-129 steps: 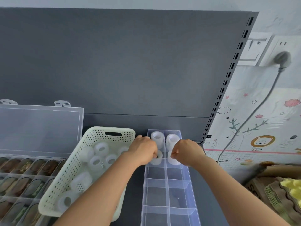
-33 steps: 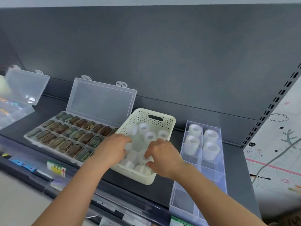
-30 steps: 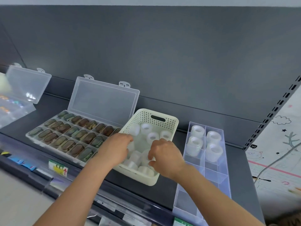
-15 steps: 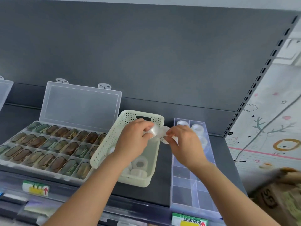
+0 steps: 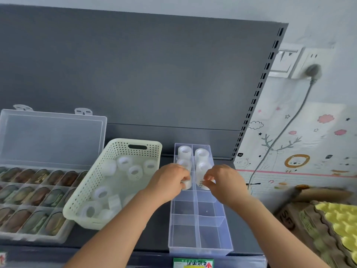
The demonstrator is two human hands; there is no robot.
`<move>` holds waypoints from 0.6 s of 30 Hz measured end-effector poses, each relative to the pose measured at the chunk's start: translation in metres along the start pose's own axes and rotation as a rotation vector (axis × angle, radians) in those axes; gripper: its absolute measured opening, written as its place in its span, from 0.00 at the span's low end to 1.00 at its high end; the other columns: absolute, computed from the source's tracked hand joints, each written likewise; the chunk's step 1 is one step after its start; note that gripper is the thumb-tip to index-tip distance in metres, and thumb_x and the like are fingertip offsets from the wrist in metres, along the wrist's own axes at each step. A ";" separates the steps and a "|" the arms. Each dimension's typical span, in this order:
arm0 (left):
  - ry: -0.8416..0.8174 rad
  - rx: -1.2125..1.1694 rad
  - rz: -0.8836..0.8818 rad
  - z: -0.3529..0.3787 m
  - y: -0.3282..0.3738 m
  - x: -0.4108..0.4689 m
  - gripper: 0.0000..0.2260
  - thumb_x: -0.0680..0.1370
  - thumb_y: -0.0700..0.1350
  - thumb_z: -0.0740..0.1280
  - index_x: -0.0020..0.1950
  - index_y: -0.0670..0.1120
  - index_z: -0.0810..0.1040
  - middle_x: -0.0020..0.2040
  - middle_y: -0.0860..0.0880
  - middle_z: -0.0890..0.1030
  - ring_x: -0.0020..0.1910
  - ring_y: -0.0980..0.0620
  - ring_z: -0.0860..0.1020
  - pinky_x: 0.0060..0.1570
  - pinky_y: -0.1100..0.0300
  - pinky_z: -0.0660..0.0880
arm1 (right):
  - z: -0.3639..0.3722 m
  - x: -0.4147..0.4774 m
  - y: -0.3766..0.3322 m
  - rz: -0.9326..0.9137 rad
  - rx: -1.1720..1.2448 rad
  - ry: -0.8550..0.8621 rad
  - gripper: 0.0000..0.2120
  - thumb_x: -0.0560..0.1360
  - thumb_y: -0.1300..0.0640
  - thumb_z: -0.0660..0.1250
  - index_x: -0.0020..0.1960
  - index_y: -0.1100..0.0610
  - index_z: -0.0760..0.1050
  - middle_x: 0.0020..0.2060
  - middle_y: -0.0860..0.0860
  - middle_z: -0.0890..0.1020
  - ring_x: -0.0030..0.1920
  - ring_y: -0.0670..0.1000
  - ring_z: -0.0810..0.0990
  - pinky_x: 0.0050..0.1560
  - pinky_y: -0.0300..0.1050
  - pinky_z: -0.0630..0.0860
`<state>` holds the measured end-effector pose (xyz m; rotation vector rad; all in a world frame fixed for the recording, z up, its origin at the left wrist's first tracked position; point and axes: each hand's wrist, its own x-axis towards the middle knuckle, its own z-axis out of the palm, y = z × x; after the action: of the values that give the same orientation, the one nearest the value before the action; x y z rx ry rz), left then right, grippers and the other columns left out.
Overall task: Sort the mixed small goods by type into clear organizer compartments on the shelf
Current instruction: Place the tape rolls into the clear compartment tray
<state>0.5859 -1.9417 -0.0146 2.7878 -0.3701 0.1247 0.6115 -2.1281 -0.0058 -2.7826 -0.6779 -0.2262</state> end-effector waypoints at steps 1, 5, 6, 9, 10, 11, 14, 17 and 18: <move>-0.019 0.017 -0.008 0.002 0.000 0.001 0.05 0.75 0.40 0.65 0.47 0.45 0.80 0.46 0.51 0.80 0.48 0.49 0.76 0.47 0.54 0.74 | 0.002 0.001 0.001 0.007 -0.013 -0.018 0.08 0.76 0.49 0.65 0.51 0.49 0.81 0.48 0.46 0.82 0.50 0.50 0.76 0.45 0.40 0.70; -0.065 0.058 -0.031 0.007 0.000 0.009 0.04 0.75 0.42 0.67 0.47 0.48 0.80 0.47 0.50 0.80 0.48 0.47 0.76 0.48 0.55 0.74 | 0.010 0.006 0.002 0.015 -0.079 -0.069 0.09 0.76 0.48 0.65 0.50 0.48 0.82 0.47 0.46 0.83 0.50 0.50 0.76 0.47 0.40 0.70; -0.071 0.074 -0.032 0.007 0.000 0.010 0.05 0.75 0.43 0.67 0.48 0.49 0.81 0.47 0.51 0.81 0.48 0.47 0.76 0.49 0.55 0.73 | 0.011 0.008 0.003 0.014 -0.113 -0.092 0.10 0.76 0.47 0.65 0.50 0.48 0.82 0.46 0.47 0.83 0.50 0.50 0.76 0.49 0.40 0.71; -0.129 0.143 -0.030 0.011 -0.001 0.011 0.09 0.79 0.45 0.62 0.49 0.51 0.83 0.47 0.52 0.83 0.48 0.46 0.75 0.54 0.55 0.70 | 0.012 0.012 0.004 0.004 -0.179 -0.184 0.13 0.77 0.46 0.62 0.48 0.51 0.82 0.44 0.48 0.83 0.51 0.51 0.74 0.48 0.41 0.69; -0.156 0.145 -0.039 0.011 -0.002 0.010 0.11 0.80 0.44 0.61 0.49 0.51 0.84 0.47 0.52 0.83 0.47 0.46 0.75 0.54 0.56 0.68 | 0.012 0.013 0.004 0.000 -0.184 -0.211 0.14 0.77 0.45 0.61 0.47 0.52 0.82 0.44 0.49 0.82 0.51 0.51 0.73 0.47 0.42 0.67; -0.178 0.142 -0.048 0.011 -0.002 0.010 0.13 0.80 0.43 0.59 0.49 0.51 0.84 0.47 0.52 0.83 0.46 0.45 0.75 0.52 0.57 0.67 | 0.012 0.014 0.005 -0.002 -0.185 -0.233 0.14 0.77 0.46 0.60 0.46 0.52 0.81 0.44 0.50 0.82 0.51 0.51 0.72 0.47 0.43 0.65; -0.200 0.155 -0.054 0.011 -0.003 0.011 0.13 0.80 0.40 0.59 0.53 0.51 0.83 0.48 0.51 0.83 0.47 0.45 0.75 0.47 0.59 0.63 | 0.013 0.016 0.006 -0.010 -0.184 -0.262 0.15 0.78 0.46 0.59 0.48 0.53 0.80 0.45 0.51 0.81 0.53 0.52 0.72 0.49 0.44 0.66; -0.187 0.148 -0.055 0.009 -0.001 0.007 0.15 0.79 0.38 0.60 0.56 0.52 0.82 0.49 0.50 0.81 0.48 0.45 0.75 0.47 0.59 0.64 | 0.013 0.016 0.005 -0.018 -0.183 -0.253 0.15 0.78 0.47 0.59 0.49 0.54 0.81 0.45 0.51 0.82 0.52 0.52 0.73 0.50 0.44 0.69; -0.168 0.134 -0.057 0.008 -0.001 0.005 0.15 0.79 0.39 0.60 0.56 0.53 0.82 0.50 0.50 0.81 0.49 0.45 0.75 0.49 0.58 0.67 | 0.013 0.016 0.005 -0.016 -0.176 -0.240 0.15 0.78 0.47 0.59 0.49 0.53 0.81 0.45 0.51 0.82 0.51 0.52 0.73 0.49 0.43 0.69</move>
<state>0.5916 -1.9450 -0.0220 2.9475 -0.3331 -0.1023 0.6287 -2.1215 -0.0158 -3.0050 -0.7703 0.0490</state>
